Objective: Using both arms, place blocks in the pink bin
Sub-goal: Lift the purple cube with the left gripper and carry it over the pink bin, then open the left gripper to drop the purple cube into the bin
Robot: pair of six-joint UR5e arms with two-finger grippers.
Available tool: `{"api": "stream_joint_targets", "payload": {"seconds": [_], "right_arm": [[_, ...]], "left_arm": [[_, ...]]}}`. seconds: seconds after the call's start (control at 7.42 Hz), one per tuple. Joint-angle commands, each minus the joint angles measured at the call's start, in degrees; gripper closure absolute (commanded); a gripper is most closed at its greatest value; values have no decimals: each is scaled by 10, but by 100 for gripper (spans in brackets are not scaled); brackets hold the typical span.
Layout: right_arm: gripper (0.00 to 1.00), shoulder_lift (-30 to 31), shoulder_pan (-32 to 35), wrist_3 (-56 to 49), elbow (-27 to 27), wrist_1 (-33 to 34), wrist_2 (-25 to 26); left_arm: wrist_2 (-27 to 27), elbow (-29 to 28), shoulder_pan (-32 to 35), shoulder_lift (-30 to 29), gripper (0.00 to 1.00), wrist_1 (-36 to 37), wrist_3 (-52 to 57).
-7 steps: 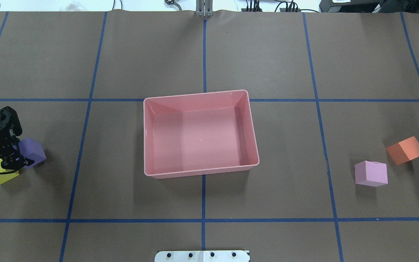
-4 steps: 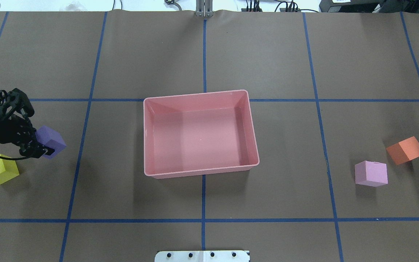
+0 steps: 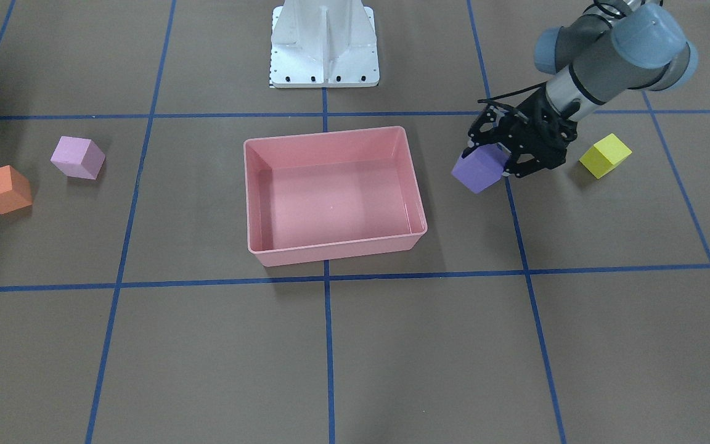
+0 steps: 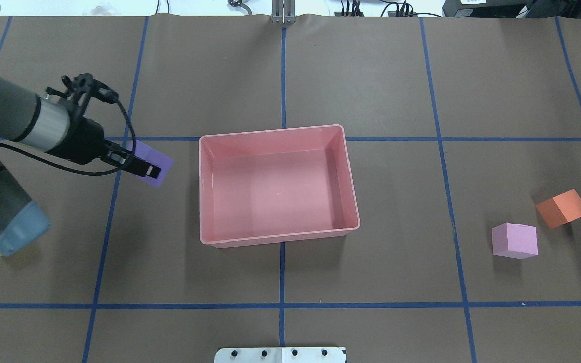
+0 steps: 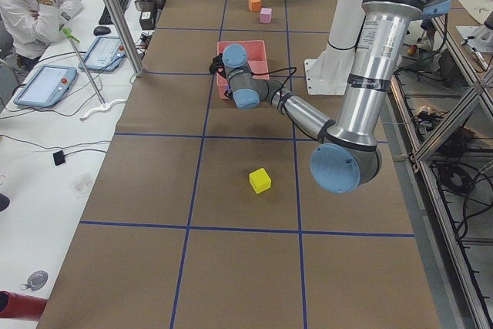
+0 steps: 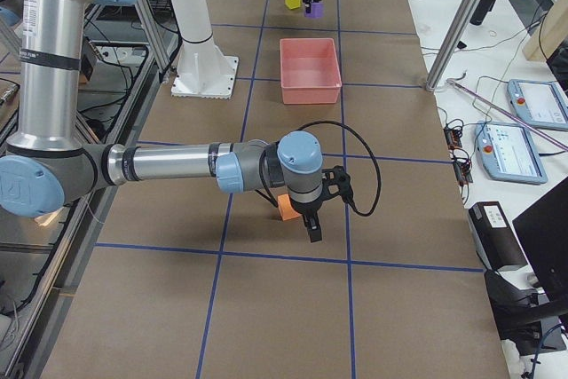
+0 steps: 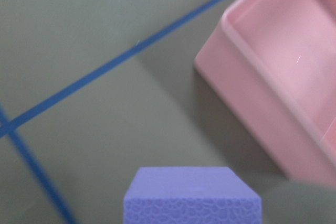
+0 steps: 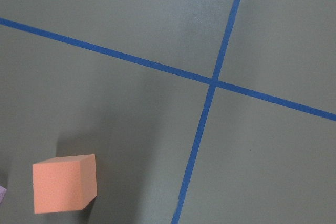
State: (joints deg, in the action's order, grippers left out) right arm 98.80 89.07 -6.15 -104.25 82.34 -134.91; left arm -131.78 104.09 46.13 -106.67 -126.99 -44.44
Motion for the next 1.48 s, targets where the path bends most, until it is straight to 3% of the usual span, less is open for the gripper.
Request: {"api": "stream_joint_targets", "payload": {"seconds": [0.0, 0.13, 0.27, 0.4, 0.81, 1.08, 1.35], "right_arm": [[0, -13, -27, 58, -5, -10, -2], [0, -30, -47, 101, -5, -10, -4], [0, -50, -70, 139, -7, -10, -4], [0, -63, -80, 201, -9, -10, -11], [0, -77, -133, 249, -44, -10, -20], [0, -77, -211, 372, -83, -10, 36], [0, -76, -275, 484, -111, -10, 68]], "left_arm": [[58, -21, -60, -91, 58, 18, -116], [111, -22, -96, -129, 56, 80, -129], [163, -25, -122, -173, 9, 143, -150], [180, -22, -133, -183, 0, 154, -191], [168, 14, -118, -147, 0, 178, -228], [103, 87, -38, -34, 0, 250, -37], [40, 92, 90, 98, 0, 251, 160]]}}
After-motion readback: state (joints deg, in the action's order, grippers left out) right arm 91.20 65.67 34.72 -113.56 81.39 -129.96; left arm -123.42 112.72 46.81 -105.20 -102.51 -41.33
